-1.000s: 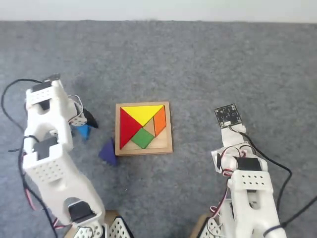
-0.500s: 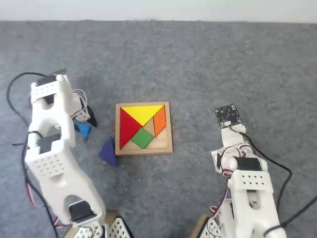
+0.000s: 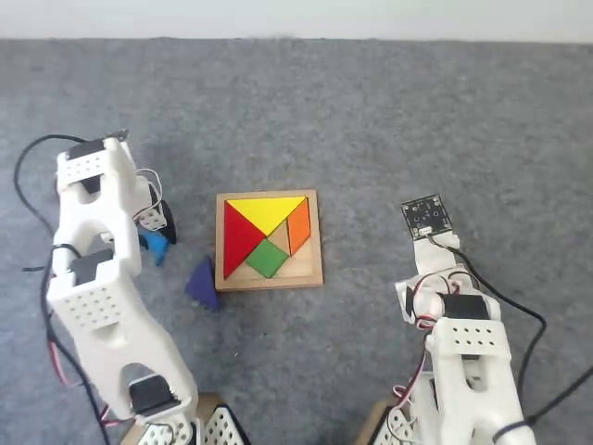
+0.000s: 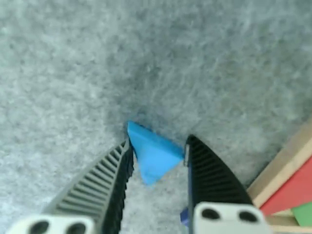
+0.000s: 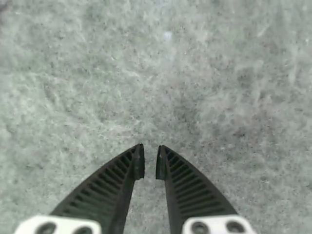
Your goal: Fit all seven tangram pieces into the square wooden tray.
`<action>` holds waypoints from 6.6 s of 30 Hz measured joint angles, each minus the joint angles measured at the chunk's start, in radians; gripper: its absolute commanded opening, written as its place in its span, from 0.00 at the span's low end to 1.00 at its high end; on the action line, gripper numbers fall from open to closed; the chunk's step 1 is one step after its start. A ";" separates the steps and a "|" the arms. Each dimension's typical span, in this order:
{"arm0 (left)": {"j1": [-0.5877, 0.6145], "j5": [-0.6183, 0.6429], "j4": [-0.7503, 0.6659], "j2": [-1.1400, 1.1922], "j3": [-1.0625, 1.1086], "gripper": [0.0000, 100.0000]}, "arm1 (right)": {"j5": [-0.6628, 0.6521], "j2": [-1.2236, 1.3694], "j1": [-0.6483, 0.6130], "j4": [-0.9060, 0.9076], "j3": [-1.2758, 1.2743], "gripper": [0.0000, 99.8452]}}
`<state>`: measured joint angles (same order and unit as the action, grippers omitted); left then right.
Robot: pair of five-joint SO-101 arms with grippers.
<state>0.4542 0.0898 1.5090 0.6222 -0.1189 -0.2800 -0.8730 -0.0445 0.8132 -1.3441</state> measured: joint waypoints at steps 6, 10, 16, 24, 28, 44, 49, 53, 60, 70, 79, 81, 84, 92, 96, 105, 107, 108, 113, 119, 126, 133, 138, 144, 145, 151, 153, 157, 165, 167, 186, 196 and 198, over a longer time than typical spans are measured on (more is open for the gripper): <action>0.014 -0.018 0.086 0.015 -0.074 0.01 | 0.000 0.000 0.000 0.000 0.000 0.07; 0.009 -0.029 0.135 0.015 -0.130 0.01 | 0.000 0.000 0.000 0.000 0.000 0.07; 0.012 -0.117 0.199 0.017 -0.267 0.03 | 0.000 0.000 0.000 0.000 0.000 0.07; 0.049 -0.391 0.207 -0.189 -0.295 0.14 | 0.000 0.000 0.000 0.000 0.000 0.06; 0.075 -0.554 0.209 -0.420 -0.087 0.07 | 0.000 0.000 0.000 0.000 0.000 0.07; 0.123 -1.086 -0.370 -0.758 0.792 0.23 | 0.000 0.000 0.002 -0.041 -0.061 0.07; 0.135 -1.137 -0.509 -0.603 0.783 0.23 | 0.000 0.000 0.000 -0.041 -0.061 0.07; 0.155 -1.183 -0.483 -0.499 0.706 0.23 | 0.000 0.000 0.000 -0.041 -0.061 0.07; 0.153 -1.206 -0.440 -0.456 0.675 0.12 | 0.000 0.000 0.000 -0.041 -0.061 0.06; 0.149 -1.206 -0.427 -0.534 0.781 0.06 | 0.000 0.000 0.000 -0.041 -0.061 0.06; 0.161 -1.106 -0.342 -0.638 0.789 0.23 | 0.000 0.000 0.000 -0.041 -0.061 0.06; 0.161 -1.008 -0.338 -0.669 0.789 0.25 | 0.000 0.000 0.000 -0.041 -0.061 0.06; 0.160 -0.898 -0.338 -0.690 0.789 0.25 | 0.000 0.000 0.000 -0.041 -0.061 0.06; 0.104 -0.706 -0.466 -0.671 0.801 0.25 | 0.000 0.000 0.000 -0.041 -0.061 0.06; 0.075 -0.695 -0.499 -0.565 0.796 0.21 | 0.000 0.000 0.000 -0.041 -0.061 0.06; 0.058 -0.707 -0.399 -0.471 0.694 0.12 | 0.000 0.000 0.000 -0.041 -0.061 0.06; 0.057 -0.715 -0.376 -0.470 0.686 0.12 | 0.000 0.000 0.000 -0.041 -0.061 0.06; 0.057 -0.721 -0.374 -0.468 0.684 0.11 | 0.000 0.000 0.000 -0.041 -0.061 0.06; 0.055 -0.736 -0.371 -0.468 0.684 0.09 | 0.000 0.000 0.000 -0.041 -0.061 0.06; 0.055 -0.741 -0.364 -0.460 0.669 0.08 | 0.000 0.000 0.000 -0.041 -0.061 0.06; 0.075 -0.744 -0.287 -0.450 0.577 0.08 | 0.000 0.000 0.000 -0.041 -0.061 0.06; 0.075 -0.744 -0.253 -0.516 0.572 0.08 | 0.000 0.000 0.000 -0.041 -0.061 0.06; 0.120 -0.747 -0.252 -0.692 0.623 0.18 | 0.000 0.000 0.000 -0.041 -0.061 0.06; 0.169 -0.882 -0.322 -0.799 0.829 0.17 | 0.000 0.000 0.000 -0.041 -0.061 0.06; 0.163 -0.910 -0.348 -0.799 0.875 0.17 | 0.000 0.000 0.000 -0.041 -0.061 0.06; 0.118 -0.931 -0.519 -0.799 0.991 0.17 | 0.000 0.000 0.000 -0.041 -0.061 0.06; 0.118 -0.931 -0.531 -0.801 0.993 0.17 | 0.000 0.000 0.000 -0.041 -0.061 0.06; 0.120 -0.944 -0.554 -0.801 0.993 0.17 | 0.000 0.000 0.000 -0.041 -0.061 0.06; 0.120 -0.974 -0.565 -0.802 1.026 0.17 | 0.000 0.000 0.000 -0.041 -0.061 0.06; 0.120 -0.985 -0.566 -0.812 1.036 0.17 | 0.000 0.000 0.000 -0.041 -0.061 0.06; 0.166 -1.039 -0.499 -0.571 0.815 0.13 | 0.000 0.000 0.000 -0.041 -0.061 0.06; 0.163 -1.048 -0.491 -0.555 0.806 0.01 | 0.000 0.000 0.000 -0.041 -0.061 0.06; 0.163 -1.060 -0.476 -0.554 0.804 0.01 | 0.000 0.000 0.000 -0.041 -0.061 0.06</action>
<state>0.6168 -0.9705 1.0334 0.0683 0.6851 -0.2800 -0.8730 -0.0445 0.7718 -1.4055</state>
